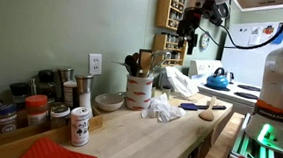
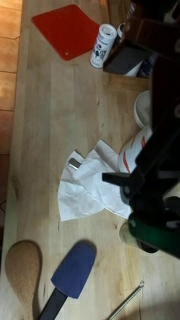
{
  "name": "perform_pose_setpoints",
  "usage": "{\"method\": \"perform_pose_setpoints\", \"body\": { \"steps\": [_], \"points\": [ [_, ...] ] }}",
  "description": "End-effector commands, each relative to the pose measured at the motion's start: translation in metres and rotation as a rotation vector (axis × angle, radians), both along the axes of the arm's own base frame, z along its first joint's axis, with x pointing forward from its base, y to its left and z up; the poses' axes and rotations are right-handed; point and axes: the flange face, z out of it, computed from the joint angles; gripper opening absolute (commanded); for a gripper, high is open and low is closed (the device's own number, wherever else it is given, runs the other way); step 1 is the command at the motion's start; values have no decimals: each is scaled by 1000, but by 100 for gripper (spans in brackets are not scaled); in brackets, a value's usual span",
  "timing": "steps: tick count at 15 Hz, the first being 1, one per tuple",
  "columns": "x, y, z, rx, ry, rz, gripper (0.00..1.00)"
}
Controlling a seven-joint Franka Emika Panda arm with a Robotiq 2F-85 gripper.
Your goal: Pick up both the wooden and plastic spatula at the same time and put them in the utensil holding bucket
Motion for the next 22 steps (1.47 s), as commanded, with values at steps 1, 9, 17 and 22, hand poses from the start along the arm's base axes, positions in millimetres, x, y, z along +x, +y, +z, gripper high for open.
{"method": "perform_pose_setpoints", "body": {
  "steps": [1, 9, 17, 22],
  "points": [
    [0, 0, 1, 0, 1, 0, 100],
    [4, -131, -74, 3, 119, -293, 100],
    [9, -247, -127, -48, 57, -575, 100],
    [10, -246, -124, -35, 63, -571, 100]
  ]
}}
